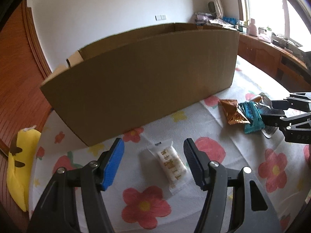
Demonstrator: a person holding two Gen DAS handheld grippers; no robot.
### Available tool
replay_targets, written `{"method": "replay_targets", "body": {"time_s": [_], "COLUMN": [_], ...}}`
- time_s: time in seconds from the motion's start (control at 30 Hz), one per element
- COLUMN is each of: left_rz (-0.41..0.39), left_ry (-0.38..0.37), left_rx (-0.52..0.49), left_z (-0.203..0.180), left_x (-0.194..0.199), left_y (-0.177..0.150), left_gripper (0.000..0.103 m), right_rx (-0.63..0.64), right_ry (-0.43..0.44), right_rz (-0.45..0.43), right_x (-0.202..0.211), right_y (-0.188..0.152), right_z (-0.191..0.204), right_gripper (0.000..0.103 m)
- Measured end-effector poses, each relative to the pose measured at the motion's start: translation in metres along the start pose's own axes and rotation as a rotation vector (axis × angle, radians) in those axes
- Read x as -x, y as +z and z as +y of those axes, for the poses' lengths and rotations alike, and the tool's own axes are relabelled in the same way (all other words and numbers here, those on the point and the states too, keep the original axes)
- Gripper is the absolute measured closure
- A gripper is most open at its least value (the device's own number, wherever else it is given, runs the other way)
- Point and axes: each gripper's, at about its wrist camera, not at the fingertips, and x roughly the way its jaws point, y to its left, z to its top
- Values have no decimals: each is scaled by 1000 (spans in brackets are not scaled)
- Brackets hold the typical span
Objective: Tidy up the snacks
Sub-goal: 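Grasp the white wrapped bar with the left tool while the right tool grasps the clear orange-edged pouch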
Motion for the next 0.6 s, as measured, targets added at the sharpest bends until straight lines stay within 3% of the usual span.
{"method": "replay_targets", "body": {"time_s": [0.13,0.4,0.47,0.53,0.6], "left_rz": [79,121,118,114,109], "left_ry": [-88,-116,-111,-102,-81], "left_rx": [58,92,81,68,50], "left_z": [6,7,7,4,0], "left_x": [-13,-18,-16,-15,-12], "left_y": [-2,-7,-7,-9,-10], "left_gripper": [46,58,65,82,83], "right_rx": [0,9,8,9,8], "right_ry": [0,-6,-5,-5,-5], "right_rz": [1,2,2,2,2], "right_x": [0,0,0,0,0], "right_y": [0,-1,-1,-1,-1], "right_z": [0,1,1,2,2], "right_gripper": [55,55,55,55,55]}}
